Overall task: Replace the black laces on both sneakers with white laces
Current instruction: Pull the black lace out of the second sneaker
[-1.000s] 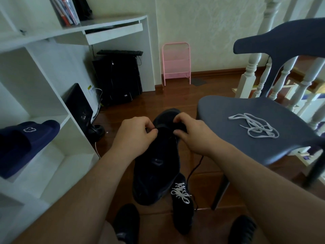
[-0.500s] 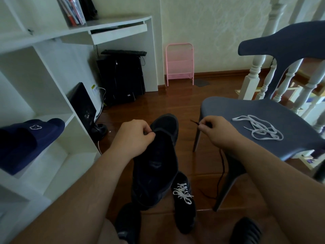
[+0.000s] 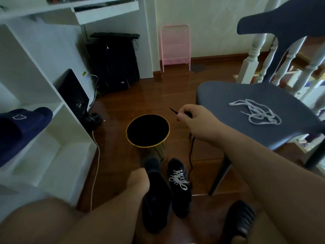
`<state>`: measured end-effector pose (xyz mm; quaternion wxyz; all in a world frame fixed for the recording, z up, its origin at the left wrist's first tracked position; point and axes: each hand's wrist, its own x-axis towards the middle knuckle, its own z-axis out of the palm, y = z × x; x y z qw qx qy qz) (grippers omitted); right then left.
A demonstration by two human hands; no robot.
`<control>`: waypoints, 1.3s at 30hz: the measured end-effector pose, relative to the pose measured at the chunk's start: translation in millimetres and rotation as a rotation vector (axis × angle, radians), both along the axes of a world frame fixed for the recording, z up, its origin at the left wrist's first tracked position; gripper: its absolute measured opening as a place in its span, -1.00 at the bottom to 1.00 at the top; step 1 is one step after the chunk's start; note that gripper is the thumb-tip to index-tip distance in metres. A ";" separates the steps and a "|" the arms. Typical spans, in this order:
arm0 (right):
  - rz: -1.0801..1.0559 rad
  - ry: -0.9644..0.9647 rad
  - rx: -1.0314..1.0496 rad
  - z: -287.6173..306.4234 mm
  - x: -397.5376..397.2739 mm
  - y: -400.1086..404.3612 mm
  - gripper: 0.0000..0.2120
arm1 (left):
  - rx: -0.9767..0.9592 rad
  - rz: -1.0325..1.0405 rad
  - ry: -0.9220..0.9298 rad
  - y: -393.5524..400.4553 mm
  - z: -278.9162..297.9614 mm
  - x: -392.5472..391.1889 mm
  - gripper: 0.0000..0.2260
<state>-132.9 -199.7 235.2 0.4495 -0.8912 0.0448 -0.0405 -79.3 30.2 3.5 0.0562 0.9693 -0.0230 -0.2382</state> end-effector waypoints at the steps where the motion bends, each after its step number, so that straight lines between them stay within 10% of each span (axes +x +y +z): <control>1: -0.003 -0.007 -0.002 -1.7 0.2 0.4 -0.81 | -0.014 0.055 0.043 3.9 -19.5 -10.9 -0.81; 9: -0.044 -0.017 0.046 1.4 2.2 6.2 -0.81 | -0.257 0.350 0.214 6.8 -51.9 -37.6 -0.61; 17: -0.070 0.003 0.522 23.9 -0.5 13.4 -0.79 | -0.878 0.047 0.364 -81.4 51.7 -23.7 -0.31; 22: -0.221 -0.093 1.107 53.1 0.9 -16.0 -0.77 | -0.623 -0.356 0.243 -97.8 83.4 -38.0 -0.87; 27: -0.375 -0.141 0.591 32.0 16.5 -43.2 -0.81 | -0.809 -0.423 -0.016 -94.4 183.3 -18.5 -0.86; 31: -0.321 0.147 0.711 -2.8 22.2 -12.7 -0.77 | -1.255 -0.204 0.014 -87.5 251.9 -2.2 -0.86; 35: -0.183 0.444 0.990 -8.2 22.7 17.0 -0.52 | -1.307 0.015 -0.183 -67.8 266.4 20.2 -0.85; 39: -0.096 0.445 0.946 12.3 17.3 26.0 -0.33 | -1.387 0.214 0.346 -55.5 256.7 19.0 -0.72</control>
